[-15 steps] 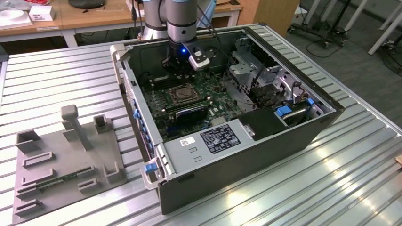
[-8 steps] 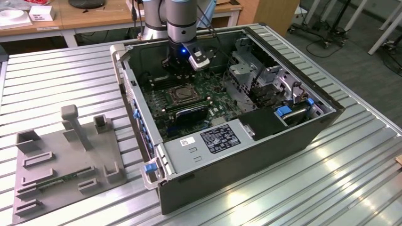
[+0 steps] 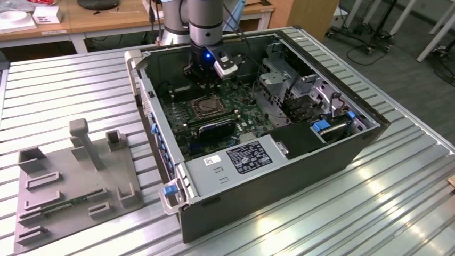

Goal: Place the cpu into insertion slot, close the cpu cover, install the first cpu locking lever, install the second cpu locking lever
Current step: 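Install the first cpu locking lever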

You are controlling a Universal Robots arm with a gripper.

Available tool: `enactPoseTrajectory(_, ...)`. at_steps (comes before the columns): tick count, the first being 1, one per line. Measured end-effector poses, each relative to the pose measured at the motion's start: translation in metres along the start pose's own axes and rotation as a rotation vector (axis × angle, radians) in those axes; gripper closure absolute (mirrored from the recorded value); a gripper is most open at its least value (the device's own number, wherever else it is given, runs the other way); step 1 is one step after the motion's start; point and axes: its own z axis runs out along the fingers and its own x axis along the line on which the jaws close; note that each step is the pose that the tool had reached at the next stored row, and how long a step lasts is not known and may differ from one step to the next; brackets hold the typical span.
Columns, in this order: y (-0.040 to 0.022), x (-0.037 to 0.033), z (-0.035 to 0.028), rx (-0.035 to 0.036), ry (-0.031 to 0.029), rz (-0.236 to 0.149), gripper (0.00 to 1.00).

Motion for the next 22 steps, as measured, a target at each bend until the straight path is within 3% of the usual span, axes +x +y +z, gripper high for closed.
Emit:
enactPoseTrajectory(7,-0.0001,-0.0003,-0.0026,0.0014,-0.0005,0.000,0.89)
enactPoseTrajectory(13,-0.0011,-0.0004,-0.0026,0.0091,-0.0028,-0.001,0.89)
enactPoseTrajectory(22,0.0028,0.0010,-0.0023,0.0082,-0.0046,0.003,0.89)
